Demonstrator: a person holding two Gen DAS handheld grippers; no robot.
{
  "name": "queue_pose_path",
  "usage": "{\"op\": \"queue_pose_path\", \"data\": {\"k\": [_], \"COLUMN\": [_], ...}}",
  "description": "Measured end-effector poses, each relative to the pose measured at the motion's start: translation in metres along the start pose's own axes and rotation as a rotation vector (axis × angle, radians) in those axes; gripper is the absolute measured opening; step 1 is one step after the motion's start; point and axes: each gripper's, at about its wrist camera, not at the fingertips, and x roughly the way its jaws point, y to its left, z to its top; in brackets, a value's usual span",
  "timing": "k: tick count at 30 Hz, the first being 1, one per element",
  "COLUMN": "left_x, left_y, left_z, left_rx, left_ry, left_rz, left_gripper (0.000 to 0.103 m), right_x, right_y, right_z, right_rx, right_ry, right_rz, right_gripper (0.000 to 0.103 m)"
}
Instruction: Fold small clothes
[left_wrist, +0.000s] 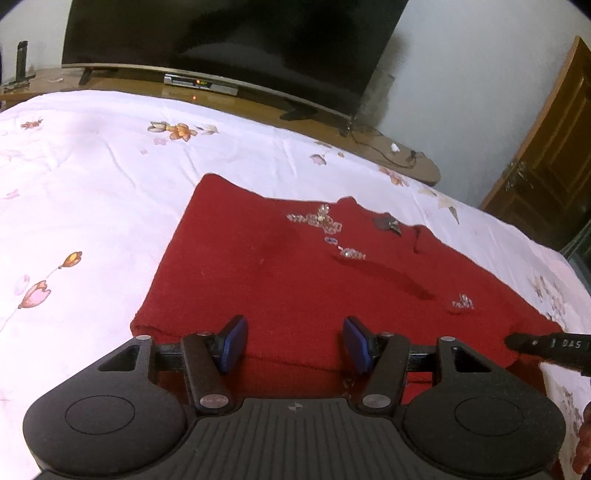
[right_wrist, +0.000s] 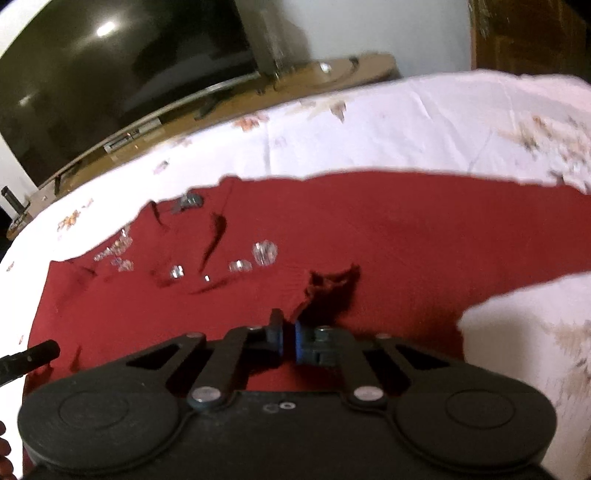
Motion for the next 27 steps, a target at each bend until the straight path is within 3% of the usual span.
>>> {"op": "queue_pose_path", "data": {"k": [6, 10, 13, 14, 16, 21, 24, 27], "left_x": [-0.001, 0.011, 0.014, 0.013, 0.009, 0.010, 0.020, 0.027], "left_y": [-0.004, -0.007, -0.008, -0.008, -0.008, -0.010, -0.004, 0.005], "left_z": [0.007, 0.004, 0.000, 0.000, 0.003, 0.012, 0.015, 0.014], "left_rx": [-0.029, -0.029, -0.019, -0.019, -0.033, -0.011, -0.037, -0.079], "left_ry": [-0.046, -0.005, 0.014, 0.015, 0.009, -0.011, 0.001, 0.012], "left_rz": [0.001, 0.012, 0.026, 0.028, 0.022, 0.030, 0.054, 0.069], "left_gripper": [0.058, 0.058, 0.058, 0.058, 0.058, 0.058, 0.058, 0.058], "right_x": [-0.014, -0.003, 0.010, 0.010, 0.002, -0.020, -0.024, -0.013], "right_y": [0.010, -0.006, -0.015, -0.016, -0.019, -0.035, -0.038, -0.033], "right_z": [0.021, 0.025, 0.021, 0.020, 0.017, 0.018, 0.017, 0.016], "right_rx": [-0.111, -0.105, -0.094, -0.096, -0.086, -0.041, -0.017, -0.033], "right_ry": [-0.109, -0.082, -0.002, 0.000, -0.029, -0.102, -0.121, -0.079], "right_rz": [0.002, -0.061, -0.080, -0.089, -0.091, -0.116, -0.054, -0.003], "right_gripper": [0.006, 0.010, 0.034, 0.047, 0.062, 0.060, 0.051, 0.047]}}
